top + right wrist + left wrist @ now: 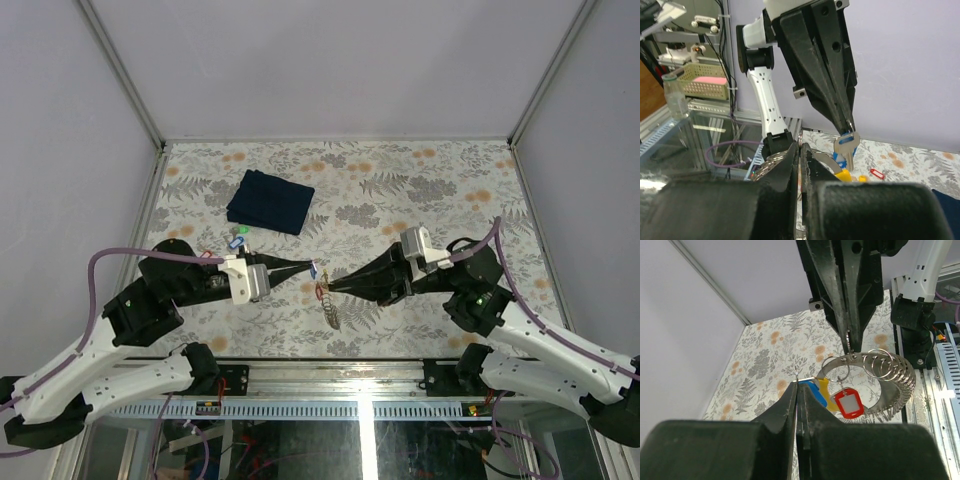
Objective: Put the keys on the keyring
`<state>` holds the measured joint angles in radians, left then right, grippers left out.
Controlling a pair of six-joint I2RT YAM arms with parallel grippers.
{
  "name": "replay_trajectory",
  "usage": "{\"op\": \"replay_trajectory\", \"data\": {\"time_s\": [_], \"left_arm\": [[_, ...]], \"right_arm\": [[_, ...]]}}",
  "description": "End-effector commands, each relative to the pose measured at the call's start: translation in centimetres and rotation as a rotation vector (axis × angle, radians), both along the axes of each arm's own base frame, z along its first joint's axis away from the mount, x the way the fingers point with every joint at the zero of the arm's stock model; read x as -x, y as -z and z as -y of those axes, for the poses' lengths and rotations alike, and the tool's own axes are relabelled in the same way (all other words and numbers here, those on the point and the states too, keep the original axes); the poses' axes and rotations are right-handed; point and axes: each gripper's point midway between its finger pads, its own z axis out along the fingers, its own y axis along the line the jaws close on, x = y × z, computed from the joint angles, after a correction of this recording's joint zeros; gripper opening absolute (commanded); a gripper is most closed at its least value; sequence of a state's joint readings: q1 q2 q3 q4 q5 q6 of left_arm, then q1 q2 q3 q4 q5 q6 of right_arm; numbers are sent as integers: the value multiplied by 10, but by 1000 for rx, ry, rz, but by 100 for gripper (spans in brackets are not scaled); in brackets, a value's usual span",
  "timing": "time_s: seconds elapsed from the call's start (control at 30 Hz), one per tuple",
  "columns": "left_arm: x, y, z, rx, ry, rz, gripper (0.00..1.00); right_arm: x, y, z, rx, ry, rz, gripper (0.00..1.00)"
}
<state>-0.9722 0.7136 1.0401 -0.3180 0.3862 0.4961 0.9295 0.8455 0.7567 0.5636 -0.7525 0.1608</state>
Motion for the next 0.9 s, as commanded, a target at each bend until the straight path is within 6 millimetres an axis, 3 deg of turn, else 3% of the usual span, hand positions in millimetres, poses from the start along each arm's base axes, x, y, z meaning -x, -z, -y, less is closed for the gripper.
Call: {"op": "replay_trajectory", "data": {"time_s": [0.0, 0.87], "left_arm": [[7, -15, 0, 12, 42, 39, 0], [10, -22, -7, 32, 37, 76, 0]], "right_arm": [[2, -47, 1, -119, -10, -28, 0], [-21, -33, -7, -89, 81, -148, 0]]}}
